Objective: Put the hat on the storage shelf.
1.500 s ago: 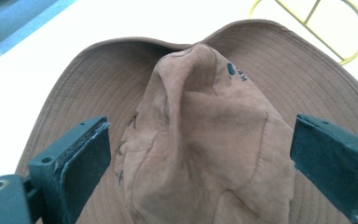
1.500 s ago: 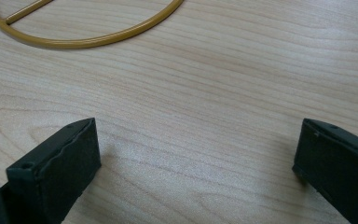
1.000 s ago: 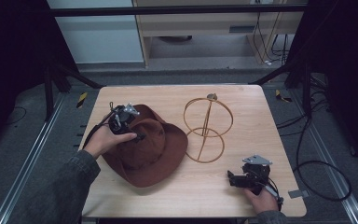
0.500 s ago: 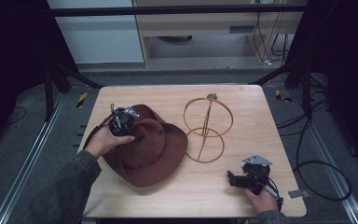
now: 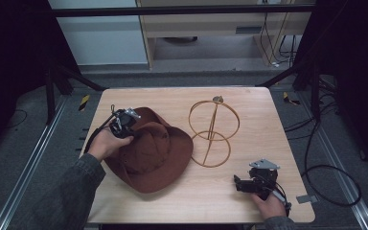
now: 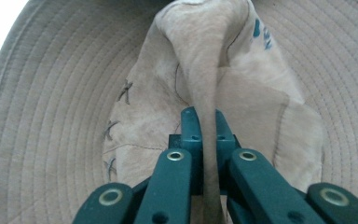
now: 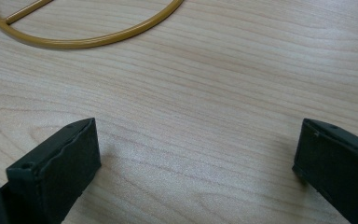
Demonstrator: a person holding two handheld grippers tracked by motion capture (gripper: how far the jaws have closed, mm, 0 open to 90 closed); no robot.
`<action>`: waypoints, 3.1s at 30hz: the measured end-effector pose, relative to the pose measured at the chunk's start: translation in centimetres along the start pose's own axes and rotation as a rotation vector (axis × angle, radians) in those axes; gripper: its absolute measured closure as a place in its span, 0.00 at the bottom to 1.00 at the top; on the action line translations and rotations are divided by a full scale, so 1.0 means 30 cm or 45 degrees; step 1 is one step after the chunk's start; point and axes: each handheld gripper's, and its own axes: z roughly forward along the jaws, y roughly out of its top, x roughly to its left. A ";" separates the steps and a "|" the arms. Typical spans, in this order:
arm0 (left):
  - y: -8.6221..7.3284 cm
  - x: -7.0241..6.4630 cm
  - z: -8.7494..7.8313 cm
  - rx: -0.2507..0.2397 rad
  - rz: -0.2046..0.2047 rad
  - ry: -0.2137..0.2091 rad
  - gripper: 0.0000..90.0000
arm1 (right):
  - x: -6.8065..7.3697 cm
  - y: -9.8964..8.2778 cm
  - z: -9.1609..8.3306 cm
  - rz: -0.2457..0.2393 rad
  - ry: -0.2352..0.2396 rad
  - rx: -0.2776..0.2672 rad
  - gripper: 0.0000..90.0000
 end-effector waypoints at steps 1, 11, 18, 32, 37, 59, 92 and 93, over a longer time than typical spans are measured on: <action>-0.001 0.000 -0.007 -0.002 0.002 0.004 0.98 | 0.000 0.000 0.000 0.000 0.000 0.000 0.00; -0.026 0.002 -0.123 -0.126 -0.019 0.047 0.99 | 0.000 0.000 0.000 0.001 0.000 0.000 0.00; -0.056 -0.014 -0.251 -0.247 -0.025 0.068 0.99 | 0.000 0.000 0.000 -0.001 -0.001 0.000 0.00; -0.116 -0.071 -0.438 -0.403 0.006 0.084 0.99 | 0.000 0.000 0.000 -0.001 -0.001 0.000 0.00; -0.101 -0.085 -0.498 -0.441 0.032 0.095 0.99 | 0.000 0.000 0.000 -0.001 0.000 0.000 0.00; 0.034 -0.175 -0.714 -0.604 0.134 0.105 0.99 | 0.000 0.000 0.000 0.000 0.000 0.000 0.00; 0.419 -0.341 -0.653 -0.541 0.332 0.084 0.99 | 0.000 0.000 0.001 0.001 0.001 -0.001 0.00; 0.429 -0.347 -0.648 -0.536 0.339 0.076 0.99 | 0.000 0.000 0.001 0.001 0.001 -0.002 0.00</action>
